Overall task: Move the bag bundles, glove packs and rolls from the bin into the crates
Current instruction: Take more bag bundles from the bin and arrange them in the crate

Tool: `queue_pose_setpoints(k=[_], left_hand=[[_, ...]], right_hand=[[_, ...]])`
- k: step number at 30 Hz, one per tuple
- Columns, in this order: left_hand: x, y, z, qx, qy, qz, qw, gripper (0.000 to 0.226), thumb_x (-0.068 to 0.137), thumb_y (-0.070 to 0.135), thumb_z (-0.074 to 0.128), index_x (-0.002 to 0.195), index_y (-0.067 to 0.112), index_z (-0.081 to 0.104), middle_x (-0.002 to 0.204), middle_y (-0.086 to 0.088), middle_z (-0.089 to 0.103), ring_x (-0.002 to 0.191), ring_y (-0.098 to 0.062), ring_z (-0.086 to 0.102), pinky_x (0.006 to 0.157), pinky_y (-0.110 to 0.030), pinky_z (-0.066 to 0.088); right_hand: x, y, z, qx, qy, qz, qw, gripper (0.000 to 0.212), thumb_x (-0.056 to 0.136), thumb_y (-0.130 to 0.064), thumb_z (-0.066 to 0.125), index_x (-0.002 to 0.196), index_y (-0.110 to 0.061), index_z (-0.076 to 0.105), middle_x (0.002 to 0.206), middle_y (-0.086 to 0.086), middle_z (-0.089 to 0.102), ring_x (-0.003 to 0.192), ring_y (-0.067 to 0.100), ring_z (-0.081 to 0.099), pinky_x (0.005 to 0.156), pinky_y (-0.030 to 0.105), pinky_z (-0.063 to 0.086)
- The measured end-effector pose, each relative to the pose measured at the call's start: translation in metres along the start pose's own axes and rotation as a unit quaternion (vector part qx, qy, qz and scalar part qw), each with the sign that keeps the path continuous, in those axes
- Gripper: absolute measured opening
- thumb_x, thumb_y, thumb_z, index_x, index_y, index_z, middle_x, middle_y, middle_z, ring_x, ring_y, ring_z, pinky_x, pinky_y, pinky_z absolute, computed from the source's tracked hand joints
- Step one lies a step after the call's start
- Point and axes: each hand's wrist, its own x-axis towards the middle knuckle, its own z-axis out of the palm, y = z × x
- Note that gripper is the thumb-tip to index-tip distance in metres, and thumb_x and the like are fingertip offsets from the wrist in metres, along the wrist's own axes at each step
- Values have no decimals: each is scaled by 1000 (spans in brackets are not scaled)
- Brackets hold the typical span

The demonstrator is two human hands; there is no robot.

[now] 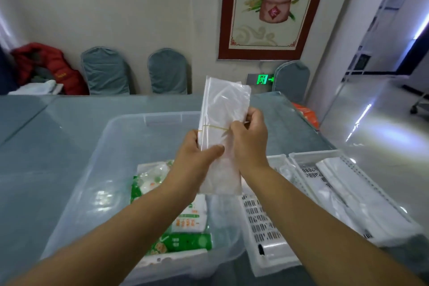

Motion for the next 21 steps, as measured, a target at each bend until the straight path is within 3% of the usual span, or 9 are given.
queue_pose_setpoints(k=[3,7,9,14,17,21], left_hand=[[-7,-11,63,-6,1,-9,1000,26,77,15,68,92,30,54,88,2,69,69,-9,70,51,-24,54],[-11,-29,154,-26,-14,-45,999,29,78,13,68,103,22,56,96,-5,71,80,-21,71,69,-39,59],[-12,-41,194,-41,-16,-60,997,33,77,12,68,108,17,55,99,-9,70,85,-25,71,73,-42,58],[-20,-82,272,-39,-28,-113,992,30,77,19,71,102,24,55,96,-3,71,80,-20,71,64,-36,59],[-19,-101,307,-8,-62,-133,989,28,78,18,69,101,27,54,97,-1,69,79,-18,70,57,-32,58],[1,-125,338,36,-164,-173,970,29,82,18,66,108,20,54,103,-6,68,89,-22,68,75,-35,55]], right_hand=[[15,10,-63,-33,-7,23,999,24,67,-21,53,90,-28,53,100,1,60,87,15,59,76,36,52],[35,30,-161,-14,-53,111,992,31,73,-25,63,103,-17,58,97,2,65,83,15,63,61,22,51],[42,43,-206,9,-84,173,981,39,74,-29,68,108,-12,59,98,7,69,83,20,67,63,27,53],[52,77,-291,31,-144,247,958,23,80,-15,66,102,-8,65,94,11,72,78,21,71,61,29,56],[56,98,-326,-6,-114,251,961,29,78,-12,67,107,-10,60,100,8,70,87,24,69,72,37,58],[69,125,-365,-19,-41,234,971,31,76,-13,71,104,-13,58,98,5,69,86,23,69,73,40,58]])
